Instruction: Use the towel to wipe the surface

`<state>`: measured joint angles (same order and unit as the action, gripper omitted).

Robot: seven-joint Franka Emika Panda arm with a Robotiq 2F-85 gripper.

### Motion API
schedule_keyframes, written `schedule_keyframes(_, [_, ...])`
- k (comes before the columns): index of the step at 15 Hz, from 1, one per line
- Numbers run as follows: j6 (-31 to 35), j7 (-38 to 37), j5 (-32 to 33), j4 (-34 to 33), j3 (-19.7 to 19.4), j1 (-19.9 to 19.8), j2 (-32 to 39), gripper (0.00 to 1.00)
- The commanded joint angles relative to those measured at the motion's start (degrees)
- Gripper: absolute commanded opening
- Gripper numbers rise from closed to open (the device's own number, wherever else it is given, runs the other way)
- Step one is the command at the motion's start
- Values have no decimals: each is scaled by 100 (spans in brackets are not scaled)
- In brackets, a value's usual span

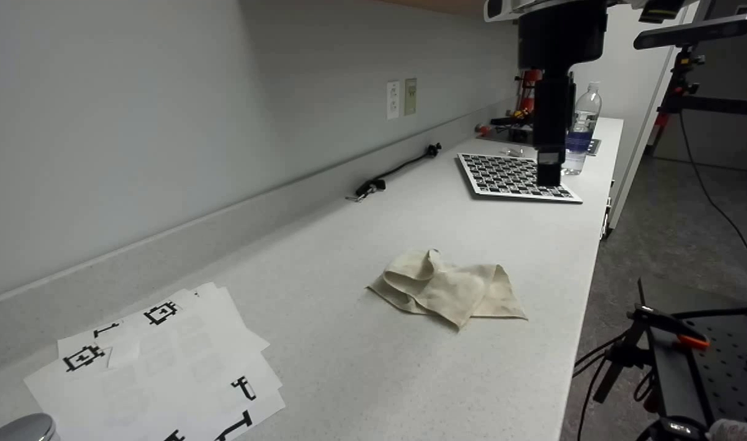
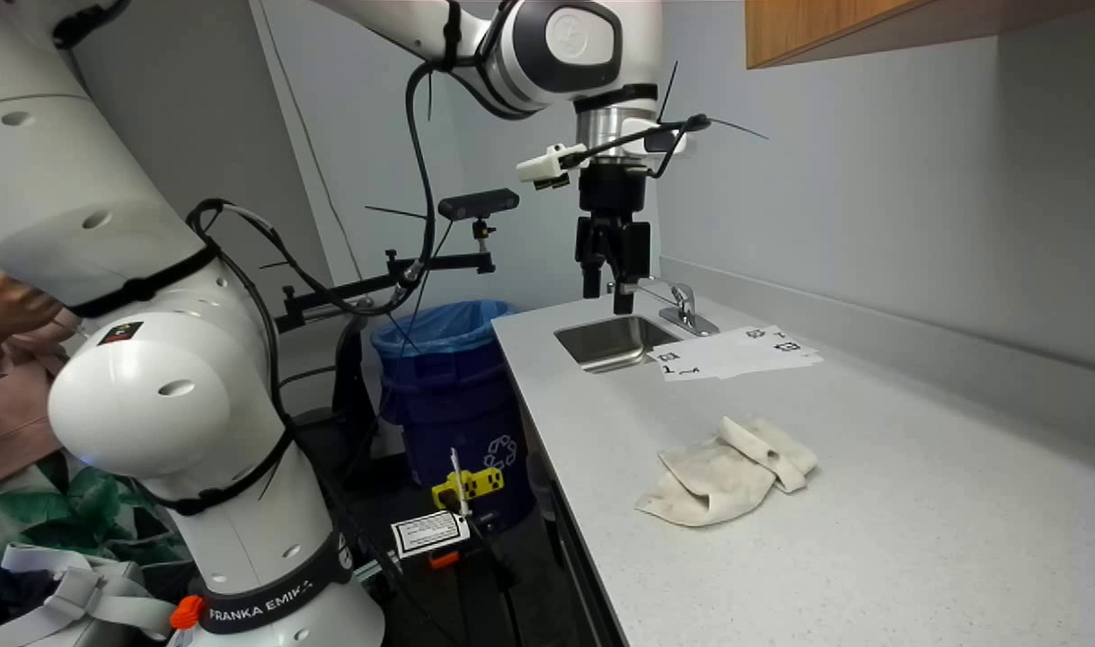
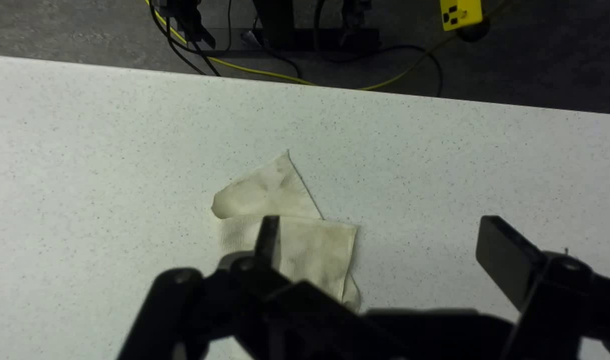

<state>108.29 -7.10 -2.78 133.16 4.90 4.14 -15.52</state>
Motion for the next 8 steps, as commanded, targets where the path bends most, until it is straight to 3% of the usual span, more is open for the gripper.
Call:
schedule_keyframes(1, [-9, 3, -1, -7, 8, -10, 1, 100])
schedule_keyframes(8, [182, 407, -139, -342, -329, -172, 918, 100])
